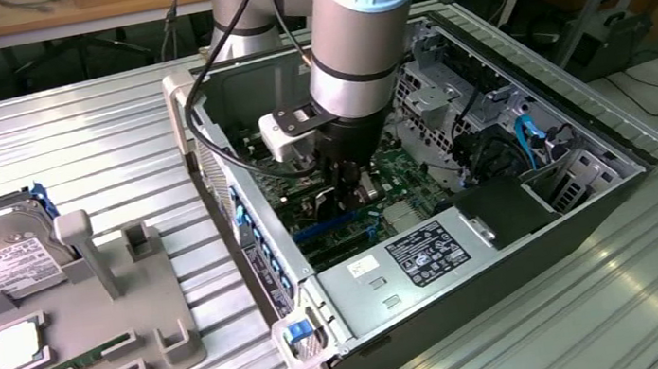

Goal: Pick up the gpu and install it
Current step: 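Insert the gpu into the slot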

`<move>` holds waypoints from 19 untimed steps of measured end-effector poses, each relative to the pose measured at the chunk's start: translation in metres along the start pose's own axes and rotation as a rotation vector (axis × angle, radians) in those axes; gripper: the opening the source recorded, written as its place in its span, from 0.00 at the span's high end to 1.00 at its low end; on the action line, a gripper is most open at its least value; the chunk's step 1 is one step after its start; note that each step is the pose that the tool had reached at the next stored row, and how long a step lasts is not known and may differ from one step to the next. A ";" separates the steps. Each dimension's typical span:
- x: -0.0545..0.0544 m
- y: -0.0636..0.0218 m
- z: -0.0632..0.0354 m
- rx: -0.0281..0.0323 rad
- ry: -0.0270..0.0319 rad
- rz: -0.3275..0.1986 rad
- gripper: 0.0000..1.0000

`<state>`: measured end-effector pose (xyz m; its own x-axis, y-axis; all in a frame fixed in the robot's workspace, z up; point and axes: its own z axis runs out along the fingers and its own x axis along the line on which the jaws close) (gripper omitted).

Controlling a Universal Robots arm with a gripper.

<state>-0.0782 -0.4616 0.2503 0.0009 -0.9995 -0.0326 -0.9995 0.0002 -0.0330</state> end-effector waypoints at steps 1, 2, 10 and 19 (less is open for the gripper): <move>0.000 0.0000 -0.0001 -0.0001 0.0003 0.000 0.73; 0.000 0.0000 -0.0001 -0.0001 0.0002 0.000 0.73; 0.000 0.0000 0.0015 0.0000 -0.0001 0.000 0.73; 0.000 0.0003 0.0109 -0.0002 0.0002 0.000 0.73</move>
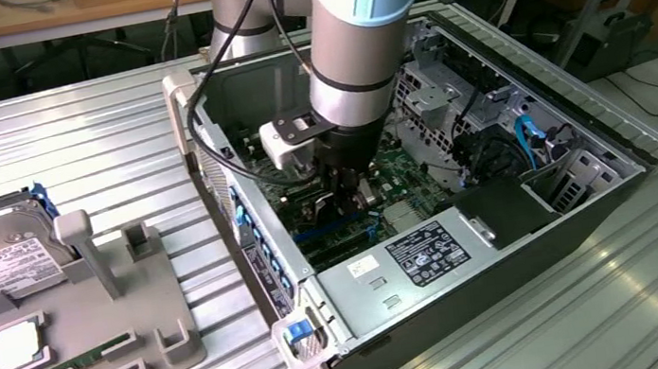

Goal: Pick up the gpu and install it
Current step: 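Insert the gpu into the slot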

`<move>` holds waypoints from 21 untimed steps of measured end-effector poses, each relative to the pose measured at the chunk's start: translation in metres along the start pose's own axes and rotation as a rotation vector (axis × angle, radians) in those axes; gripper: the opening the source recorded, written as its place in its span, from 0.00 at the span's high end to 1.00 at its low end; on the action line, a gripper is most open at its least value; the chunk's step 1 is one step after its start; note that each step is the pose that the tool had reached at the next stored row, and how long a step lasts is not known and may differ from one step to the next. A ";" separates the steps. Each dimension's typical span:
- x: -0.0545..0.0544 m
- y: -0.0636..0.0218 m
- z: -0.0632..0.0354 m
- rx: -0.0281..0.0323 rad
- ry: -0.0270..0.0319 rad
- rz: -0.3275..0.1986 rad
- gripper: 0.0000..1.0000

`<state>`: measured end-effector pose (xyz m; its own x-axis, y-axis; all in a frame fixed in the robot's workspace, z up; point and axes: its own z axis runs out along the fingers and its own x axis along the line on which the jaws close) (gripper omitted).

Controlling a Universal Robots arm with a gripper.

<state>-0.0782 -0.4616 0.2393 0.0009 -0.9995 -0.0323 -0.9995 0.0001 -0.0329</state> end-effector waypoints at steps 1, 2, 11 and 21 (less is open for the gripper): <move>0.000 0.0000 0.0007 -0.0001 0.0001 0.000 0.73; 0.000 0.0000 0.0013 0.0000 0.0000 0.000 0.73; 0.000 0.0001 0.0026 0.0000 -0.0001 0.000 0.73; 0.000 0.0001 0.0018 0.0000 -0.0011 0.000 0.73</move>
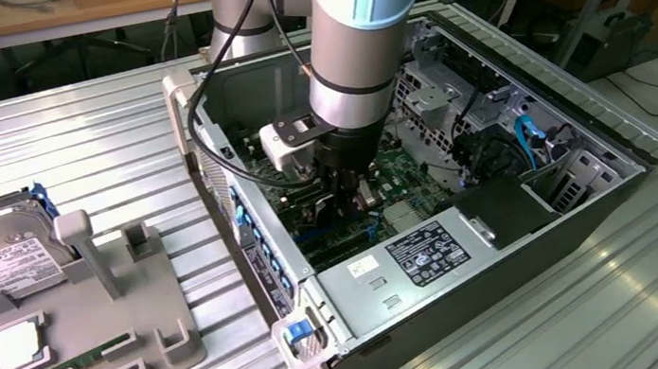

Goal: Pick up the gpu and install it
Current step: 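Insert the gpu into the slot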

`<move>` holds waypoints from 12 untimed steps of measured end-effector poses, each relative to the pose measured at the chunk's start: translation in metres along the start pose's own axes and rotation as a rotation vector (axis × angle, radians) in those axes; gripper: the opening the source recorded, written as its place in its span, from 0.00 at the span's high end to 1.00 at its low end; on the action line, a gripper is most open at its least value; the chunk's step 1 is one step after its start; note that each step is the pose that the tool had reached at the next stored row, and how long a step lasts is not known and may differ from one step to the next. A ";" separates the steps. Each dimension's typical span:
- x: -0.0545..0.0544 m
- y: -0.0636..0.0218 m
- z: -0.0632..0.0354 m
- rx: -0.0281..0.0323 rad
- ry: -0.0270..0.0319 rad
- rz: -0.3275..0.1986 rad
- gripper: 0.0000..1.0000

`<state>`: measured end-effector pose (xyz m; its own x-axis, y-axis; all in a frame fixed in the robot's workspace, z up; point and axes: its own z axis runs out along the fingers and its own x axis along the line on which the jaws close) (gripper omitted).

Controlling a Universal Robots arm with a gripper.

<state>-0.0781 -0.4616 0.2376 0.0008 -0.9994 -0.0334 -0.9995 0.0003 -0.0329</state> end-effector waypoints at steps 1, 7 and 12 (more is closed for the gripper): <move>0.000 0.0000 0.0000 0.0000 -0.0002 0.000 0.73; 0.000 0.0000 -0.0007 -0.0004 -0.0002 0.000 0.73; 0.000 0.0000 0.0003 -0.0003 -0.0041 0.000 0.73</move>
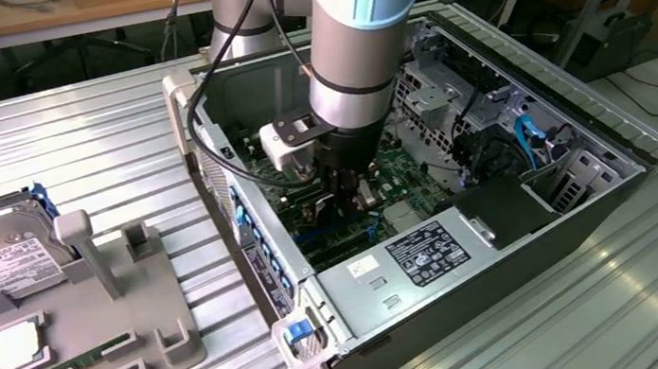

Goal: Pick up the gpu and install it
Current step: 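Insert the gpu into the slot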

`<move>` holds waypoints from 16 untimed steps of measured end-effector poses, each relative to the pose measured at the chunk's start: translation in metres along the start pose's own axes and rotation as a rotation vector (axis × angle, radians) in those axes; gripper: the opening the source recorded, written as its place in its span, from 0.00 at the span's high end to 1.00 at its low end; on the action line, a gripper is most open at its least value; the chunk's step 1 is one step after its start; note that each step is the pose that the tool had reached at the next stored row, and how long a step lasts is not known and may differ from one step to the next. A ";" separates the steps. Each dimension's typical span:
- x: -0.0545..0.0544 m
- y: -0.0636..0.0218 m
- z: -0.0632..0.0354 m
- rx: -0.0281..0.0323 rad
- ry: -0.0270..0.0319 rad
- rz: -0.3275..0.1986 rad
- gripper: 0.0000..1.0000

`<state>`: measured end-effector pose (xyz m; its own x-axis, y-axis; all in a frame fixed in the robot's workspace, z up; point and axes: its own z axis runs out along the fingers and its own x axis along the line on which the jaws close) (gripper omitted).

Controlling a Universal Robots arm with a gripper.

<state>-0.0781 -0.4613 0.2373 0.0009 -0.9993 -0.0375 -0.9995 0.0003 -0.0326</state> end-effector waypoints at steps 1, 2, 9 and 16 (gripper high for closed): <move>0.000 0.0000 0.0003 -0.0002 -0.0001 0.000 0.73; 0.000 0.0000 0.0006 -0.0004 -0.0003 0.000 0.73; 0.000 0.0003 0.0069 -0.0039 -0.0019 0.000 0.73; 0.000 0.0003 0.0088 -0.0041 -0.0017 0.000 0.73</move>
<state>-0.0782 -0.4614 0.2285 0.0008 -0.9992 -0.0391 -0.9996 0.0004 -0.0285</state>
